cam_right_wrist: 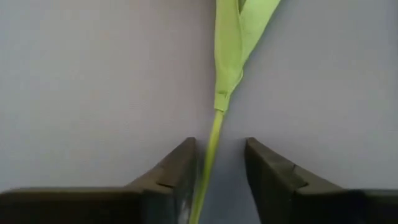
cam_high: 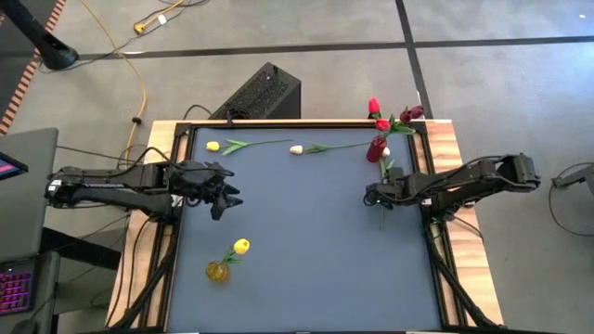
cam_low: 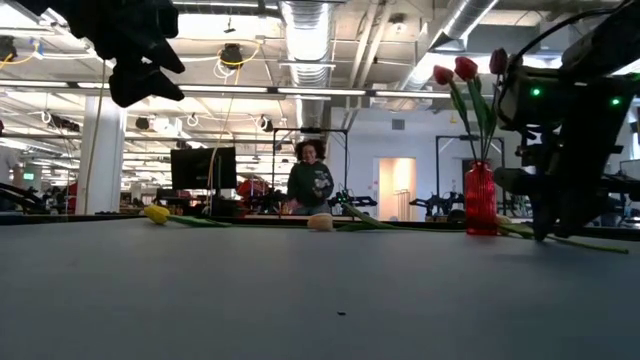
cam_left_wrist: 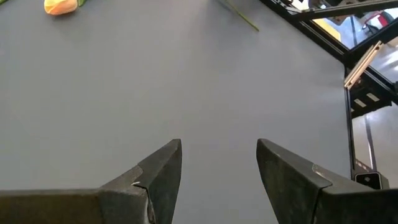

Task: Sort flowers into vase by color
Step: Put the bottom white flower into the yellow vase

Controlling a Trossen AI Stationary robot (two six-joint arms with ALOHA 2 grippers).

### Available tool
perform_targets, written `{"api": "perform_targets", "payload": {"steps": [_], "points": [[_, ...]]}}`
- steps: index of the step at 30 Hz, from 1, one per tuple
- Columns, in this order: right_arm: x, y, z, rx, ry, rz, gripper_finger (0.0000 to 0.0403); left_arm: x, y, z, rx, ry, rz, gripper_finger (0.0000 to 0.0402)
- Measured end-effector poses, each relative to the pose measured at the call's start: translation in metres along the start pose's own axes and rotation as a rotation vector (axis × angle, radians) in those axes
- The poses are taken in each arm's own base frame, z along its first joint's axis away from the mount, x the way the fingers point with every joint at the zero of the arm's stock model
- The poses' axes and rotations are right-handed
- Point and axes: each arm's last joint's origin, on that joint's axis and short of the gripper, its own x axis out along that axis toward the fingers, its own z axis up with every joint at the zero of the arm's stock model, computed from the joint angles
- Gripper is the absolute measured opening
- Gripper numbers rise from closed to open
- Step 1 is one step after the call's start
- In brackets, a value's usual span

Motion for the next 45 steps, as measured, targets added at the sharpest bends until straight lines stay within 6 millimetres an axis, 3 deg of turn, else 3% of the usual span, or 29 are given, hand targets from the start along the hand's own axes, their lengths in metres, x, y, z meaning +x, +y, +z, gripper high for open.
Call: {"api": "perform_targets", "payload": {"steps": [9, 21, 26, 32, 36, 45], "points": [[-0.007, -0.008, 0.000, 0.067, 0.055, -0.010, 0.0021, 0.000, 0.000, 0.000, -0.008, 0.001, 0.000, 0.0196], [-0.048, -0.007, 0.016, 0.040, 0.092, -0.045, 0.0018, 0.000, 0.000, 0.000, 0.009, 0.002, 0.001, 0.0196], [-0.071, -0.001, 0.010, -0.030, 0.209, 0.023, 0.0018, 0.000, 0.000, 0.000, 0.010, 0.002, 0.001, 0.0196], [-0.107, 0.017, -0.002, -0.148, 0.371, 0.196, 0.0021, 0.000, 0.000, 0.000, 0.010, 0.002, -0.002, 0.0196], [-0.133, 0.036, -0.009, -0.210, 0.377, 0.428, 0.0023, 0.003, -0.001, 0.002, 0.010, -0.010, -0.009, 0.0196], [-0.173, 0.088, 0.000, -0.261, -0.167, 0.986, 0.0021, 0.035, -0.015, 0.020, 0.050, -0.224, -0.214, 0.0196]]}}
